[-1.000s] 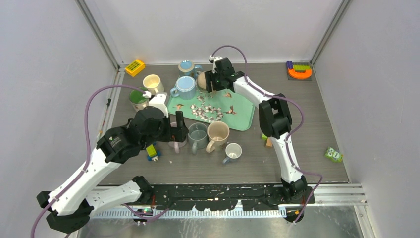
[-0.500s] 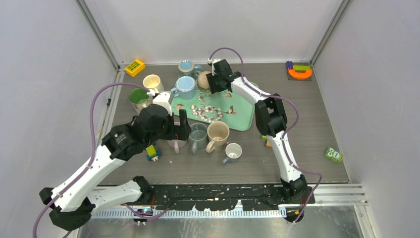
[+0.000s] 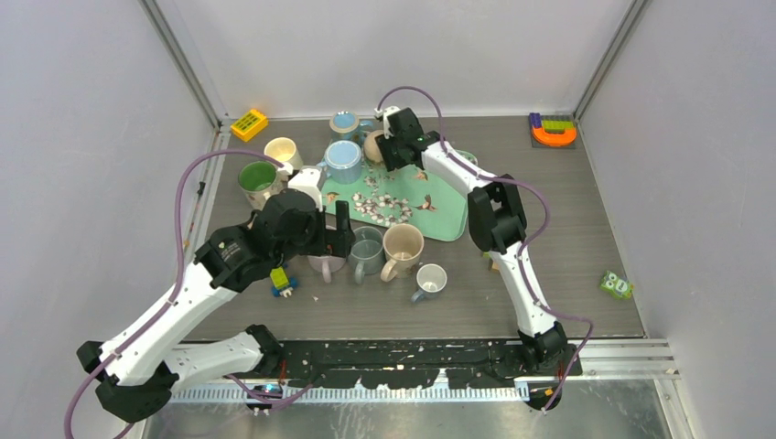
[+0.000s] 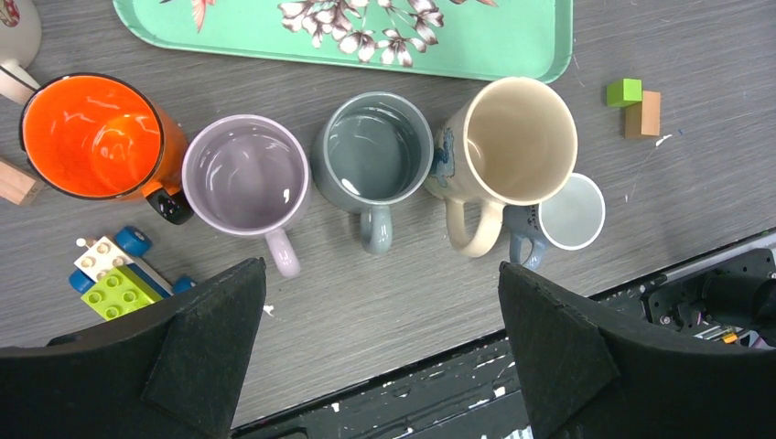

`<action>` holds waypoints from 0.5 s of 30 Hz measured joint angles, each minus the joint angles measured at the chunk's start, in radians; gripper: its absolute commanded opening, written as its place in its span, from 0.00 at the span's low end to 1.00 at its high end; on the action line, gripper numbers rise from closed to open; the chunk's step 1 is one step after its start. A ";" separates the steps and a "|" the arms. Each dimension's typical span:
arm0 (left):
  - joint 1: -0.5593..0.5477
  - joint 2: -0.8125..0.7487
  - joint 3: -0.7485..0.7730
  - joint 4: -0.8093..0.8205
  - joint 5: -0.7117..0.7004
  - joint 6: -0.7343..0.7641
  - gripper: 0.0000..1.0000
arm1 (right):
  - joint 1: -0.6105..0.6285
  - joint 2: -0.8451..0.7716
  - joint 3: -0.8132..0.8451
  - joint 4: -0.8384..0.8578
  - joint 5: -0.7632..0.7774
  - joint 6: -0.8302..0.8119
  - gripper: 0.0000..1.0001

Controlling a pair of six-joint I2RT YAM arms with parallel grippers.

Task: Turn the mug right side up
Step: Turn over the cup on the tray.

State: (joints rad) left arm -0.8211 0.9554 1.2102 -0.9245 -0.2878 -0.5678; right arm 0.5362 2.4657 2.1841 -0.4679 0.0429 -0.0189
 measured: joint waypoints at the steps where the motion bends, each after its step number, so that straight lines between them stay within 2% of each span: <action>1: 0.001 0.000 0.000 0.000 0.000 0.000 1.00 | 0.001 0.000 0.000 0.001 -0.001 -0.004 0.48; 8: 0.005 -0.005 0.000 0.000 0.000 0.000 1.00 | 0.005 0.000 0.000 0.004 -0.016 -0.021 0.40; 10: 0.005 -0.010 0.000 0.000 0.000 0.000 1.00 | 0.005 0.000 0.000 0.004 -0.018 -0.026 0.31; 13: 0.005 -0.013 0.000 0.000 0.000 0.000 1.00 | 0.006 0.000 0.000 0.003 -0.017 -0.035 0.09; 15: 0.005 -0.013 0.000 0.000 0.000 0.000 1.00 | 0.006 0.000 0.001 0.004 -0.010 -0.031 0.02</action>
State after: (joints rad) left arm -0.8158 0.9428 1.2102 -0.9249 -0.2874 -0.5682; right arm 0.5423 2.4657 2.1853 -0.4641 0.0334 -0.0494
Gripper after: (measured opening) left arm 0.996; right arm 0.187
